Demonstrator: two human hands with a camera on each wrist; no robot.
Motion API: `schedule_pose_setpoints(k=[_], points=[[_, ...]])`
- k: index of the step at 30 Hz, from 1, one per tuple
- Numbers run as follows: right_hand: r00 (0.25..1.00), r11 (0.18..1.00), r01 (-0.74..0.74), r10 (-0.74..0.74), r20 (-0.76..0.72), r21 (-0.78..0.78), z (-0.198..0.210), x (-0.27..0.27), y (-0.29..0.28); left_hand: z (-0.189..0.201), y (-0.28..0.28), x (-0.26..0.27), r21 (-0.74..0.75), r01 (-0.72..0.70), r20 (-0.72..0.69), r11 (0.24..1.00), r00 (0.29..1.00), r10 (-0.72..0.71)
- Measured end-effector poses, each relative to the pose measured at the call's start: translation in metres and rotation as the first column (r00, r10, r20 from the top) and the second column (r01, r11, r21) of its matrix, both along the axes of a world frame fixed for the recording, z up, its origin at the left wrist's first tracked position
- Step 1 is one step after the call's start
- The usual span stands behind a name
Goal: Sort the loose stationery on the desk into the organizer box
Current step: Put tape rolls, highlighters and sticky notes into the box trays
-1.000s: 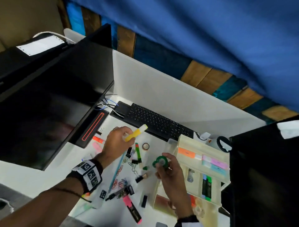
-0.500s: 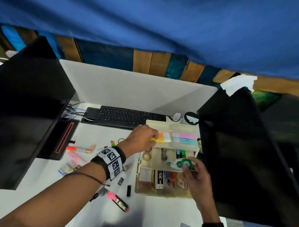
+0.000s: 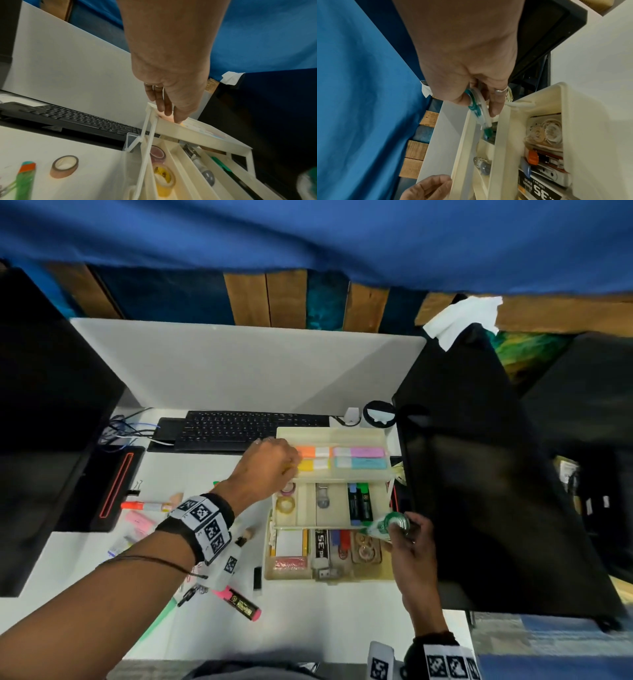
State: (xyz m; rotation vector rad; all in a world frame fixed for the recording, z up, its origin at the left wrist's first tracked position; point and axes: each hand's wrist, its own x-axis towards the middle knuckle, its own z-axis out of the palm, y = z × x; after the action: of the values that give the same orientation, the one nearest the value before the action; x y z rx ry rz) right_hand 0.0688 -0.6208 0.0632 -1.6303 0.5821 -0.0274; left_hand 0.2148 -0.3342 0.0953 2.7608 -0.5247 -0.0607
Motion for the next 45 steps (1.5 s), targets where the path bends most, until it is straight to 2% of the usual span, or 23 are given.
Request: schedule_pose_setpoints(k=[2, 4, 7, 9, 10, 12, 15, 18, 22, 25, 29, 35, 41, 45], points=[[1.0, 0.997, 0.031, -0.031, -0.001, 0.07, -0.002, -0.002, 0.0, 0.004, -0.007, -0.016, -0.083, 0.019, 0.067, 0.996, 0.998, -0.014], [0.999, 0.995, 0.035, -0.035, 0.007, 0.091, -0.005, -0.007, 0.001, 0.008, -0.022, -0.043, -0.161, 0.145, 0.117, 0.976, 0.985, -0.127], [1.0, 0.992, 0.028, -0.026, -0.012, 0.125, -0.017, -0.015, 0.007, -0.001, -0.052, -0.089, -0.148, 0.407, -0.004, 0.901, 0.911, -0.412], [0.996, 0.996, 0.042, -0.035, -0.084, 0.083, -0.031, -0.021, 0.008, -0.024, -0.068, -0.108, -0.131, 0.48, -0.099, 0.867, 0.864, -0.493], [0.993, 0.999, 0.039, -0.037, -0.11, 0.01, -0.039, -0.023, 0.006, -0.036, -0.076, -0.112, -0.112, 0.493, -0.141, 0.863, 0.852, -0.505], [0.991, 0.98, -0.014, -0.013, -0.133, -0.2, -0.049, -0.024, 0.0, -0.06, -0.089, -0.116, -0.019, 0.508, -0.203, 0.861, 0.842, -0.501], [0.987, 0.888, -0.115, 0.053, -0.15, -0.446, -0.055, -0.021, -0.006, -0.084, -0.108, -0.121, 0.113, 0.533, -0.262, 0.839, 0.83, -0.492], [0.983, 0.758, -0.182, 0.122, -0.138, -0.626, -0.064, -0.014, -0.003, -0.098, -0.123, -0.127, 0.198, 0.547, -0.266, 0.814, 0.829, -0.492], [0.975, 0.554, -0.223, 0.132, -0.179, -0.802, -0.067, -0.008, 0.006, -0.102, -0.129, -0.133, 0.208, 0.485, -0.237, 0.849, 0.868, -0.437], [0.973, 0.495, -0.229, 0.098, -0.208, -0.838, -0.069, -0.002, 0.01, -0.096, -0.125, -0.136, 0.214, 0.461, -0.23, 0.861, 0.88, -0.415], [0.981, 0.498, -0.195, 0.084, -0.177, -0.845, -0.07, -0.003, 0.016, -0.09, -0.119, -0.136, 0.216, 0.46, -0.276, 0.861, 0.875, -0.398], [0.988, 0.479, -0.15, 0.112, -0.109, -0.865, -0.068, -0.011, 0.016, -0.09, -0.122, -0.135, 0.247, 0.477, -0.245, 0.843, 0.873, -0.422], [0.975, 0.424, -0.223, 0.118, -0.19, -0.878, -0.075, -0.008, 0.017, -0.094, -0.13, -0.139, 0.292, 0.46, -0.232, 0.839, 0.885, -0.404], [0.977, 0.403, -0.193, 0.161, -0.139, -0.895, -0.074, -0.011, 0.018, -0.092, -0.129, -0.139, 0.302, 0.471, -0.246, 0.829, 0.879, -0.409]])
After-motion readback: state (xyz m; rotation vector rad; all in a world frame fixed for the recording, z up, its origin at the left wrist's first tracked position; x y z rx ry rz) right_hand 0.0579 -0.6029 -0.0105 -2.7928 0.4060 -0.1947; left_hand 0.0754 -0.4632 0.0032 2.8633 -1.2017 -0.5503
